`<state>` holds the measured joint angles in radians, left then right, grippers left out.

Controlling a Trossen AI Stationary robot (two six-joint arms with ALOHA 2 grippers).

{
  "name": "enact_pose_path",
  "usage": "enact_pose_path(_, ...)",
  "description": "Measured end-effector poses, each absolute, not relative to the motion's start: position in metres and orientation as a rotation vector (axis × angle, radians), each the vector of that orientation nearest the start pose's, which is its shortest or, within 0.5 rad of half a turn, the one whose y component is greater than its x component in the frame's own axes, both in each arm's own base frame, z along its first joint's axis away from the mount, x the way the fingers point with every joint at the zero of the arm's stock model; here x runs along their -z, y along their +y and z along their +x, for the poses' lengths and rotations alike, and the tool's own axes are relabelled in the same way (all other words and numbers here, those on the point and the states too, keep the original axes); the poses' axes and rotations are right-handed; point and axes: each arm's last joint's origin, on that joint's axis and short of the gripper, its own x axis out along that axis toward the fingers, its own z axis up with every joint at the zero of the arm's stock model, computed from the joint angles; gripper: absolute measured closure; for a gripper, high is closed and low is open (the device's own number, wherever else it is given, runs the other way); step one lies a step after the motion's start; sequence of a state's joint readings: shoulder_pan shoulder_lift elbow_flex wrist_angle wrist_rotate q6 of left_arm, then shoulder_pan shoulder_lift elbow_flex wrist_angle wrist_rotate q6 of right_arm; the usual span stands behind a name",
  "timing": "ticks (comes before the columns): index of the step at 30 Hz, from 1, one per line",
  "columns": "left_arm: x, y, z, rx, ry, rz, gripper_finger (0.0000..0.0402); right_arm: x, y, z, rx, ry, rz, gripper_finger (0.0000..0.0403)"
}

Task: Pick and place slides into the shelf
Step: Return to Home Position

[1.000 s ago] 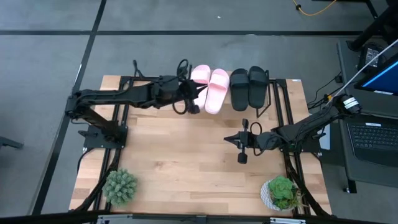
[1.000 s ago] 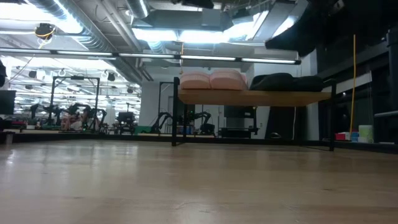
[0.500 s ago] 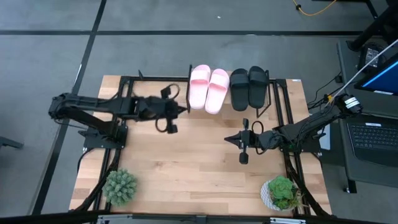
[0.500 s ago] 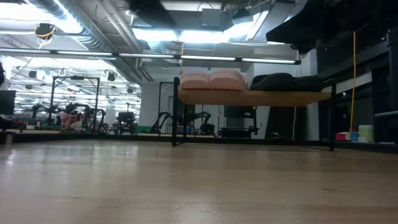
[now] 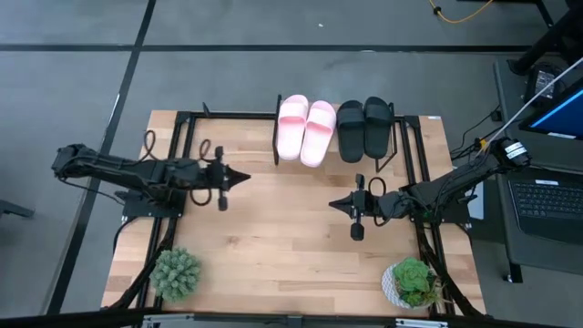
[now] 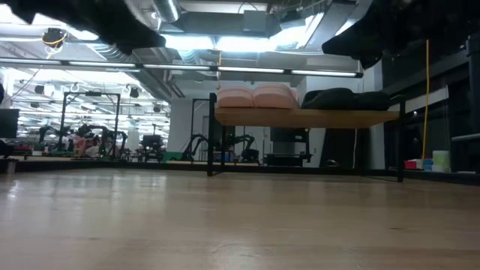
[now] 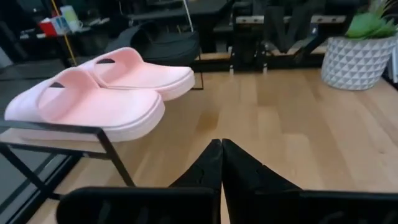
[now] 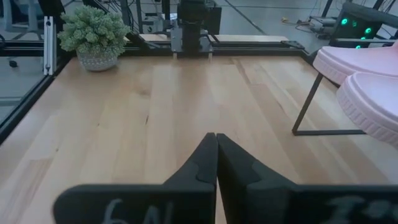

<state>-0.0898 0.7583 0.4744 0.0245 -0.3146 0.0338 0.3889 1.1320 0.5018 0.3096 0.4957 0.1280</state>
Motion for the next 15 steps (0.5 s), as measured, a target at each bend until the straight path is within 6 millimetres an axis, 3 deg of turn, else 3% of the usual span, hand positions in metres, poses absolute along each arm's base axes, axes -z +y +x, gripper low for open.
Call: enact_pose_path(15,-0.241,0.000,0.103,-0.108,0.041,0.084,0.0401,-0.217,0.074,0.218,0.127,0.279,0.012,0.0397)
